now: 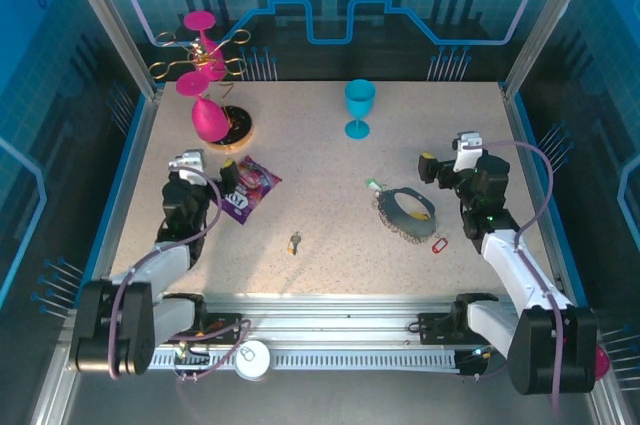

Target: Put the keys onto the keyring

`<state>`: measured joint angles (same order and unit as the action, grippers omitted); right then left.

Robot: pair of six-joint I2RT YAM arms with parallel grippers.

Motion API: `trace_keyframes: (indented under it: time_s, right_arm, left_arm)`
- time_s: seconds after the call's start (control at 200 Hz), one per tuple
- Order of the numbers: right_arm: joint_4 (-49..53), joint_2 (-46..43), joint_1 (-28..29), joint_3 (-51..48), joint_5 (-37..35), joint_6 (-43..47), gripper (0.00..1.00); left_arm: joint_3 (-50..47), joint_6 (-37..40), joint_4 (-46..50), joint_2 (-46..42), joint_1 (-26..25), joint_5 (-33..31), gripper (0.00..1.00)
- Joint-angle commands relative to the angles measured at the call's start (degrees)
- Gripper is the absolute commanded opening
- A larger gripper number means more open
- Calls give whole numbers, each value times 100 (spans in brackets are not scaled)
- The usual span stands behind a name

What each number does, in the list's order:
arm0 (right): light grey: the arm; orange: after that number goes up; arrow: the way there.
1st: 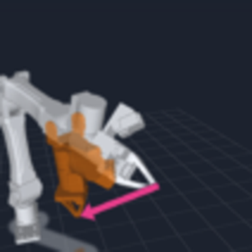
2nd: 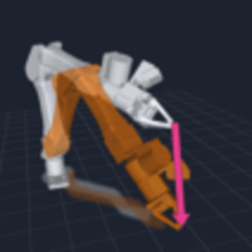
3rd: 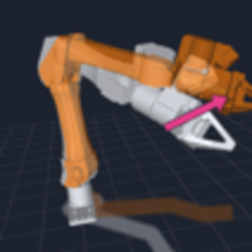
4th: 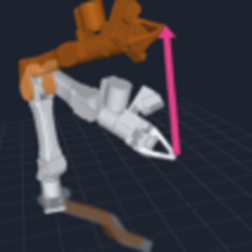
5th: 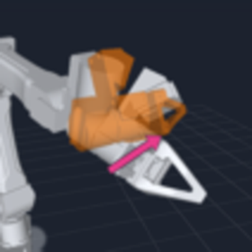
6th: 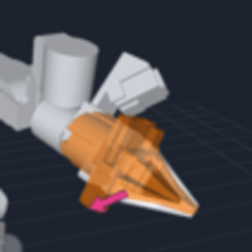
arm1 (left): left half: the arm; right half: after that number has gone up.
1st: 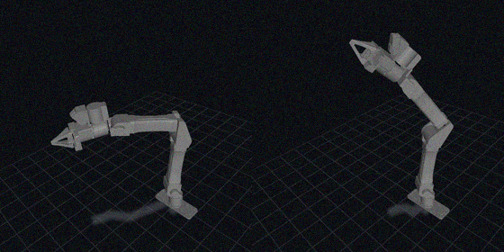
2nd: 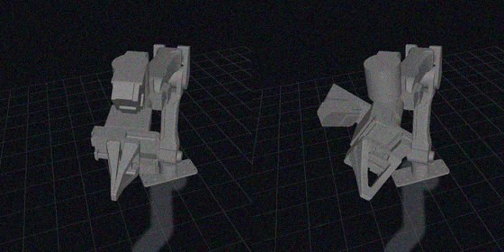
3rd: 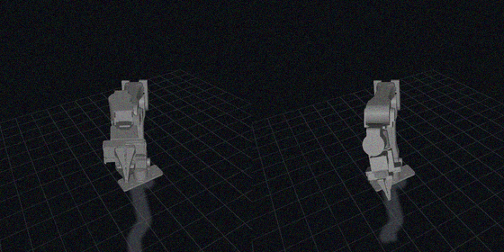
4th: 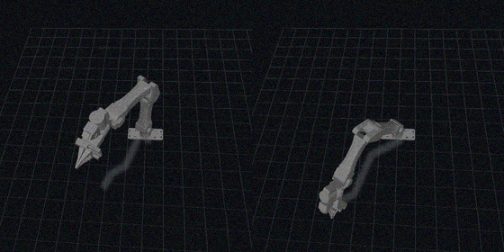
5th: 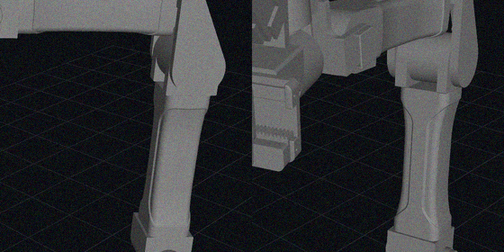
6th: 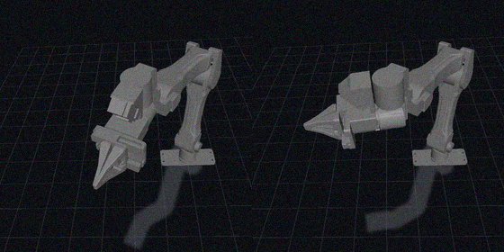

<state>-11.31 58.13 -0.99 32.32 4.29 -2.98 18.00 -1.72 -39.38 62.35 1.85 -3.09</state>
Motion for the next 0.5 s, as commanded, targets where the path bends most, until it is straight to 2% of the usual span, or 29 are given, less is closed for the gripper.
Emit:
trace_keyframes:
  time_s: [0.0,0.12,0.205,0.305,0.41,0.495]
  right_arm:
    - [1974,117,-91,562,930,233,100]
    - [3337,568,147,1280,1358,1132,89]
    - [3907,811,639,1531,961,1913,80]
    - [4196,1006,1216,1609,598,2769,79]
    - [4209,1224,1391,1642,1020,3275,79]
    - [4255,1426,1412,1664,1436,3934,75]
  left_arm:
    - [399,263,1486,-513,61,646,99]
    - [451,230,1995,-927,24,1253,98]
    - [415,90,2212,-1124,-223,1239,96]
    - [329,14,2289,-1134,-973,1073,95]
    - [401,-5,2352,-887,-1888,658,94]
    - [544,110,2349,-637,-2315,573,94]
